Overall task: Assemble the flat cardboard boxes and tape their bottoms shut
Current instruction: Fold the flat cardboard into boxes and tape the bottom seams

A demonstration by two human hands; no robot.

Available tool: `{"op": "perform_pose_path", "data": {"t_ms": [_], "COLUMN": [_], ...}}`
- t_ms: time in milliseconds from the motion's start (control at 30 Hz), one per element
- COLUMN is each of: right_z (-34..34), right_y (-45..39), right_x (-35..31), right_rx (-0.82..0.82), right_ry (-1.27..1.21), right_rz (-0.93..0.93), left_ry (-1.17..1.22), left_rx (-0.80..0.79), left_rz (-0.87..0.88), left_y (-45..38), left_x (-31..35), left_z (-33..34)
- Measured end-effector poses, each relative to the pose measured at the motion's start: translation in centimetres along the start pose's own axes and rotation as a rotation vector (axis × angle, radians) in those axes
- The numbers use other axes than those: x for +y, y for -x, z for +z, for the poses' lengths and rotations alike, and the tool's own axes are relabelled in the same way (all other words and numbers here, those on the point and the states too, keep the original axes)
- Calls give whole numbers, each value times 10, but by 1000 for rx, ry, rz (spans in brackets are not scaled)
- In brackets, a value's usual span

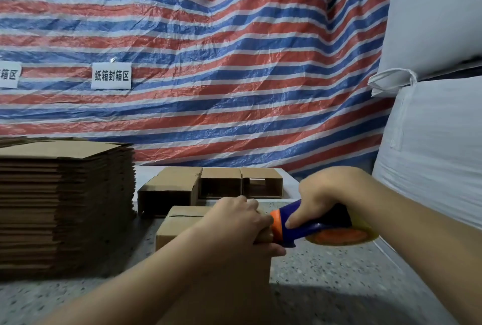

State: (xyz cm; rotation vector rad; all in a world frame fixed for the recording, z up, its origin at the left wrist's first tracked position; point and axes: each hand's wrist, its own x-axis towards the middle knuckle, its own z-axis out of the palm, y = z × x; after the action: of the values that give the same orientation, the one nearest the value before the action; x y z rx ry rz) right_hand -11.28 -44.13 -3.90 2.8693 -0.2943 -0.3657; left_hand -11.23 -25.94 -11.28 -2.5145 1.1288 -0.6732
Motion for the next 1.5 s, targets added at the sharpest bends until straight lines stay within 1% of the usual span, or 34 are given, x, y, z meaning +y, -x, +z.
{"op": "perform_pose_path", "data": {"t_ms": [167,333,500,600,633,733,833,867,900,1000,1033,1200,1233,1300,1400,1500], "right_z": [-7,-22,-42,-44,-42,-17,43,62,76,100,109,163,172,186,193,182], "right_y": [21,37,32,31,30,19,0,-8,-15,-31,-36,-60,-63,-69,-75,-73], "right_x": [-12,-23,-5,16,19,1,-38,-43,-42,-24,-19,-4,0,5,5,2], "right_rx": [16,18,-100,-190,-195,-106,-86,-48,16,318,379,561,565,555,564,500], "right_ry": [105,272,119,2,-11,112,378,410,377,59,-22,-285,-337,-356,-299,-233], "right_rz": [26,18,81,127,135,82,-16,-28,-6,93,114,180,207,239,272,308], "left_ry": [22,77,155,178,184,187,186,190,197,262,289,400,415,432,436,421], "left_rx": [22,-11,-24,-24,-27,-10,19,19,17,4,-9,-53,-65,-91,-106,-94], "left_rz": [-8,-51,-83,-90,-92,-88,-88,-90,-91,-73,-57,-38,-31,-15,-10,-11], "left_y": [-1,0,11,10,9,5,7,7,7,4,3,0,0,-1,-1,0], "left_x": [2,3,-2,-2,-2,-3,-4,-4,-4,-4,-4,-9,-9,-10,-11,-10], "left_z": [5,6,9,13,14,18,22,23,23,22,21,21,21,19,19,18]}}
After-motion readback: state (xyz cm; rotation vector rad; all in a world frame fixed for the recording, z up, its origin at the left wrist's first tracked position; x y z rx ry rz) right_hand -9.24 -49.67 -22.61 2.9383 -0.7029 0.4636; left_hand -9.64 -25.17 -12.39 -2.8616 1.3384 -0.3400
